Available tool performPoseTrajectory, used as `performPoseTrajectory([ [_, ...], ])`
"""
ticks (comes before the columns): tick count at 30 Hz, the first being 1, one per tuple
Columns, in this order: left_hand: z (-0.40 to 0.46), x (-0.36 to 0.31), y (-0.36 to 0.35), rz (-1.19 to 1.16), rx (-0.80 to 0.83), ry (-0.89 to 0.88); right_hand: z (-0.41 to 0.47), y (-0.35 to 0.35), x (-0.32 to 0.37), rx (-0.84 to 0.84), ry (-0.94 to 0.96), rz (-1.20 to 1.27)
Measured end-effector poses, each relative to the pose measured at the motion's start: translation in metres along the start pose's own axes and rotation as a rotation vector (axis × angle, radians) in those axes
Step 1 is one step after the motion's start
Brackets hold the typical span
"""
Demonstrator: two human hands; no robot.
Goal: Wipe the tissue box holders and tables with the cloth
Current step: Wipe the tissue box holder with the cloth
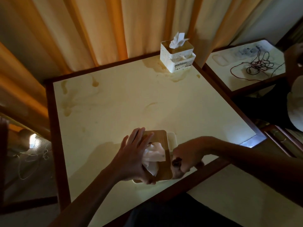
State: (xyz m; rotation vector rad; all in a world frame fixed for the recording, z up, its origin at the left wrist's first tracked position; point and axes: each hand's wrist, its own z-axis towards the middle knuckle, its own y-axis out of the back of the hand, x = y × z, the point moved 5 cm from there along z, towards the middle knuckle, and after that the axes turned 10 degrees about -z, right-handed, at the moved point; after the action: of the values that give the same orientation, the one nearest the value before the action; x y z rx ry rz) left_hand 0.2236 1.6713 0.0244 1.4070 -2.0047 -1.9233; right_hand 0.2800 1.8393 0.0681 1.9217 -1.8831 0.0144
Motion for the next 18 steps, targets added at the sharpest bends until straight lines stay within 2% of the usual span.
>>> performPoseTrajectory([
  [2,-0.005,0.001,-0.001,-0.027,-0.037,0.055,-0.021,0.012,-0.013,-0.131,-0.023,0.180],
  [4,-0.014,-0.001,-0.003,-0.054,-0.099,0.164,-0.036,0.016,-0.029,-0.353,-0.073,0.428],
  [6,-0.024,-0.006,-0.009,-0.080,-0.180,0.314,-0.045,0.008,-0.042,-0.620,-0.144,0.804],
  [8,-0.034,-0.015,-0.018,-0.100,-0.262,0.434,-0.048,-0.013,-0.042,-0.772,-0.196,1.254],
  [10,-0.041,-0.023,-0.027,-0.119,-0.318,0.477,-0.041,-0.034,-0.025,-0.729,-0.180,1.692],
  [12,-0.043,-0.025,-0.036,-0.132,-0.357,0.446,-0.034,-0.043,-0.001,-0.600,-0.137,1.940],
  [18,-0.044,-0.029,-0.048,-0.070,-0.342,0.435,-0.023,-0.022,0.021,-0.493,-0.176,2.206],
])
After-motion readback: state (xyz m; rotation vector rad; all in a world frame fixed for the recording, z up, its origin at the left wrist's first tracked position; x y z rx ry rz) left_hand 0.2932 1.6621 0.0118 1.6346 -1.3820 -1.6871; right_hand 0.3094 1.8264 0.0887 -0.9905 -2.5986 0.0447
